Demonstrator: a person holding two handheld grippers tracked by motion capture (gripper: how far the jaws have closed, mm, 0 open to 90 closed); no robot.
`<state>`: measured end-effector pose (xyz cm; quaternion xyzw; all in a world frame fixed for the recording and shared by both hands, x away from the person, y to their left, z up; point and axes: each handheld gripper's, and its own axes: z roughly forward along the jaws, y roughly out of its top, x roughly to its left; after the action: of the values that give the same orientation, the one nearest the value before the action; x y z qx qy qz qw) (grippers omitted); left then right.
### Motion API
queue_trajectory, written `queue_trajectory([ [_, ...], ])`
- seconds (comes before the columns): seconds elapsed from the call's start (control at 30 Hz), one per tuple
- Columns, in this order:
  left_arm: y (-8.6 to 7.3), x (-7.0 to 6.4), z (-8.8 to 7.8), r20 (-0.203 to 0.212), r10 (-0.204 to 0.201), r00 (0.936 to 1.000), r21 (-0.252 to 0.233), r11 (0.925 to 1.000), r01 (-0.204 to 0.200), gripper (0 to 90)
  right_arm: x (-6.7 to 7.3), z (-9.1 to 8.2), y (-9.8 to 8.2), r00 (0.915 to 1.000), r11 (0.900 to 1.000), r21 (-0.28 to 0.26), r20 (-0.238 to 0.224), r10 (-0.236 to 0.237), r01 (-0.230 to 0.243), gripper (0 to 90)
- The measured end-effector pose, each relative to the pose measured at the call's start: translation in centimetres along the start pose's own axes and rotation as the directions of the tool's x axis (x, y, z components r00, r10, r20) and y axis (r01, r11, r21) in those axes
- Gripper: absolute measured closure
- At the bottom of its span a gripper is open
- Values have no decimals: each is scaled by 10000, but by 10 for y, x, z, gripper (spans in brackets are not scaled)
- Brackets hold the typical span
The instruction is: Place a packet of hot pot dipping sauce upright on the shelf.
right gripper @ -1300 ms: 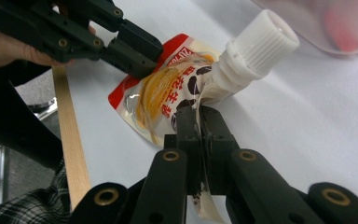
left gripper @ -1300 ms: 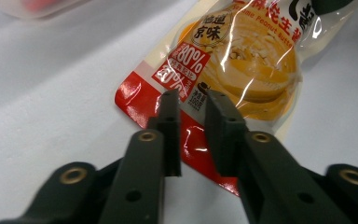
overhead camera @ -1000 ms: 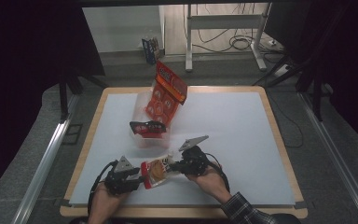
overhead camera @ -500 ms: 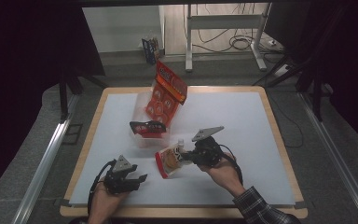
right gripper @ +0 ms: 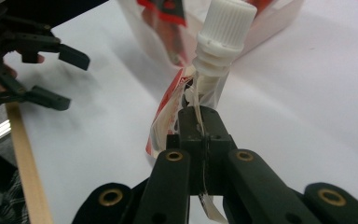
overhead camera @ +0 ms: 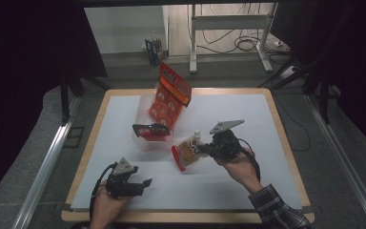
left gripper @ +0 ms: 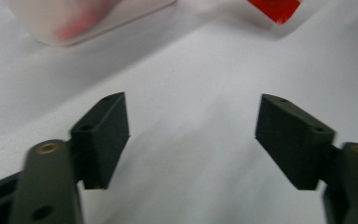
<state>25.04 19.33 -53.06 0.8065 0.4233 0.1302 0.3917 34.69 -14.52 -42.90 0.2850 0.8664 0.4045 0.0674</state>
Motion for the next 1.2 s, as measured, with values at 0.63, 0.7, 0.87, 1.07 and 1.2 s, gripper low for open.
queue_trajectory([
  [0.63, 0, -3, 1, -89, 214, 9997, 125, 9997, -213, 81, -24, -6, 34, 9959, 9982, -133, 704, -575, 586, 885],
  [0.7, 0, -3, 2, -123, 243, 9996, 160, 9996, -241, 80, -24, -4, 37, 9951, 9974, -106, 694, -698, 707, 885],
  [0.87, 0, -3, 2, -180, 286, 9994, 219, 9994, -282, 80, -23, 5, 46, 9929, 9952, 14, 685, -976, 977, 885],
  [1.07, 0, -3, 2, -189, 315, 9993, 254, 9992, -310, 80, -21, 11, 58, 9892, 9917, 99, 703, -1286, 1282, 886],
  [1.2, 0, -3, 2, -197, 331, 9993, 263, 9991, -326, 80, -20, 14, 65, 9876, 9902, 108, 710, -1399, 1395, 885],
])
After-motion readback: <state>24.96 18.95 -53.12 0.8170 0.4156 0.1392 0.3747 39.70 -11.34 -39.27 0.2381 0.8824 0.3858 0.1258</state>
